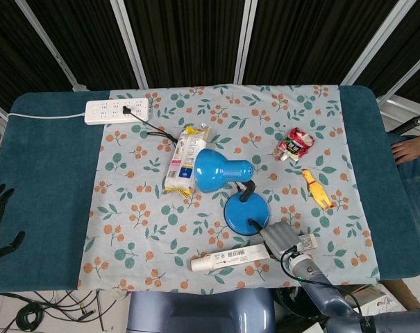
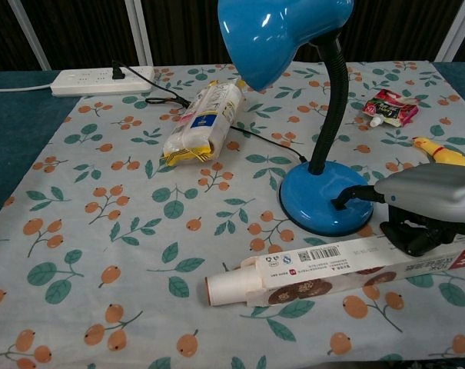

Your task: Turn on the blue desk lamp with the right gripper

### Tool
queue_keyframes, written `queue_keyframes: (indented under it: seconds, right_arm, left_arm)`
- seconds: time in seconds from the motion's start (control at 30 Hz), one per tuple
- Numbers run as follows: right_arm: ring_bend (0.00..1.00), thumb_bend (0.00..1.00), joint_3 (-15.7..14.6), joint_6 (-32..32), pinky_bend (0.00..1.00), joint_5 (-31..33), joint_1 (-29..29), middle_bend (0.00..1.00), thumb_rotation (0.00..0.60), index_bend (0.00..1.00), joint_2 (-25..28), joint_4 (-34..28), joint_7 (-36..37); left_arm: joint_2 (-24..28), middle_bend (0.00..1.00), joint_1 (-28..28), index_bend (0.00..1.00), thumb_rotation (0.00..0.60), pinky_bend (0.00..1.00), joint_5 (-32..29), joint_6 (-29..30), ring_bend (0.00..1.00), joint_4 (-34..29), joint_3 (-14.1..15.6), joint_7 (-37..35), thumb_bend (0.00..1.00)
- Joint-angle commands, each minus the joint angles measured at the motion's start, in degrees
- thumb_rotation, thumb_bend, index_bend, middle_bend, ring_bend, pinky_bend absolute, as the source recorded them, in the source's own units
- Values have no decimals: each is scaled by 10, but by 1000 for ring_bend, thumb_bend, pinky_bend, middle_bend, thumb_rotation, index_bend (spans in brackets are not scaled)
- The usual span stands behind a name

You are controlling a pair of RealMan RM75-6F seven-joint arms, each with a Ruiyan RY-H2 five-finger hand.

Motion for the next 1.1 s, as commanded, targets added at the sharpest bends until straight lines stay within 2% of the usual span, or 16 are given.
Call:
queue_keyframes:
  seconds: [0.03,0.87,1.1]
  right_arm:
    - [959,695,0,1,837,-1,0,910,600,152,0,-1,-1]
    - [957,695,-1,10,837,-8,-1,908,600,165,6,-13,-4]
    - [873,667,20,54,780,-44,-14,808,600,115,24,-31,16]
  left_arm:
    - [0,0,0,26,600,0,0,0,14,0,0,0,290]
    - [0,0,0,26,600,0,0,0,14,0,0,1,290]
    - [0,0,0,26,600,0,-1,-1,14,0,0,0,290]
